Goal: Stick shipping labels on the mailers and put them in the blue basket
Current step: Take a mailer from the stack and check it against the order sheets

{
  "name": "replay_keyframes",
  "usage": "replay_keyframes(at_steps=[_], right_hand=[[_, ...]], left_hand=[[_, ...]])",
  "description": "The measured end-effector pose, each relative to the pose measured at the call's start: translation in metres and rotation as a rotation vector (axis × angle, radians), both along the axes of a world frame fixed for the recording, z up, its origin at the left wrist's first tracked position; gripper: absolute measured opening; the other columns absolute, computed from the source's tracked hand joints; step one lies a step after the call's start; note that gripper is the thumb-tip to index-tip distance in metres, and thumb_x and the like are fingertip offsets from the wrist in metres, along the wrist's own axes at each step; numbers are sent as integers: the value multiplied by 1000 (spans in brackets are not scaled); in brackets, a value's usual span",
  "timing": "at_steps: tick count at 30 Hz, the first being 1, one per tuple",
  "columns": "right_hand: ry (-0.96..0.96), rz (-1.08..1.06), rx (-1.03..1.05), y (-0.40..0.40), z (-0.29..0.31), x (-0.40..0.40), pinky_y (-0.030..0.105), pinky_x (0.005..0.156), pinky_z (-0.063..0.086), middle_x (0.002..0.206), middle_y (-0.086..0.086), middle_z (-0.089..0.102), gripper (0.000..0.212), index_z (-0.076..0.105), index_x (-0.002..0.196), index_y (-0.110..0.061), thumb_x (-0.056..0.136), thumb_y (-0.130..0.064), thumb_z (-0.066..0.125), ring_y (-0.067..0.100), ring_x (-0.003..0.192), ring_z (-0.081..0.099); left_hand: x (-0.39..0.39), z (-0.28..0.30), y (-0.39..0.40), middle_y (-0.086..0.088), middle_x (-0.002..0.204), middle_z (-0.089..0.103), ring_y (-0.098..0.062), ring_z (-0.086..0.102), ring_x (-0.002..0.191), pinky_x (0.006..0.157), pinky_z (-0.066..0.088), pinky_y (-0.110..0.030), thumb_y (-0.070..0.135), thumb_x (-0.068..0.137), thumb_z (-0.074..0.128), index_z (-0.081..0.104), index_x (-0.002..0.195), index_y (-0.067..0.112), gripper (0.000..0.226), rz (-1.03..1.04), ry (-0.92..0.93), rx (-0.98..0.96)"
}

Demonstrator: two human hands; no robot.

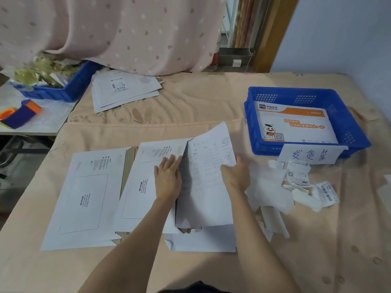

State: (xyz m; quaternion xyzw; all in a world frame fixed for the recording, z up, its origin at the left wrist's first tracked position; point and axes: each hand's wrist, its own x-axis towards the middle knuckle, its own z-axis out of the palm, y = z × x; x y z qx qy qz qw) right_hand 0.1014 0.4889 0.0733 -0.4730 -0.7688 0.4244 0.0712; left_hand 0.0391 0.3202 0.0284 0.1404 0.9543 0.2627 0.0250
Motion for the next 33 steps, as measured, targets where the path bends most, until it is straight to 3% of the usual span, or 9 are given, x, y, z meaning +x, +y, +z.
replay_keyframes(at_steps=[4, 9, 14, 17, 23, 33], right_hand=[[6, 31, -54, -1, -3, -2, 26, 58, 42, 103, 0, 69, 31, 59, 110, -15, 81, -5, 53, 20, 76, 57], [14, -3, -44, 1, -5, -2, 28, 63, 45, 106, 1, 68, 25, 58, 105, -11, 82, -3, 52, 24, 82, 61], [49, 35, -137, 0, -11, -4, 33, 75, 56, 95, -5, 69, 18, 60, 93, -21, 80, -11, 54, 21, 81, 65], [20, 79, -202, -2, -12, -5, 33, 70, 57, 82, -7, 68, 16, 57, 80, -25, 78, -11, 49, 20, 73, 65], [20, 144, -252, -8, -10, -4, 21, 51, 42, 81, -3, 65, 24, 63, 91, -19, 81, -4, 47, 17, 66, 57], [98, 136, -402, -24, -16, -5, 21, 53, 45, 89, 0, 65, 20, 61, 94, -18, 82, -3, 56, 18, 73, 59]], left_hand=[[2, 2, 4, -2, 151, 37, -25, 21, 145, 117, 8, -42, 10, 102, 33, 44, 142, 22, 44, -6, -13, 23], [0, 5, 8, -2, 152, 35, -24, 20, 145, 117, 7, -42, 13, 102, 33, 43, 143, 23, 43, -7, -18, 53], [-2, 8, 15, -3, 149, 40, -27, 25, 143, 116, 13, -42, 10, 101, 35, 46, 141, 21, 44, 18, 6, 93], [-1, 10, 18, -3, 148, 42, -27, 26, 142, 114, 14, -41, 10, 100, 36, 47, 141, 21, 44, 30, 14, 105], [0, 9, 21, -3, 149, 40, -27, 25, 143, 116, 12, -42, 10, 101, 35, 47, 141, 21, 43, 32, 3, 115], [4, 11, 32, -4, 149, 40, -27, 27, 142, 114, 16, -41, 13, 101, 36, 47, 141, 22, 43, 21, 6, 133]])
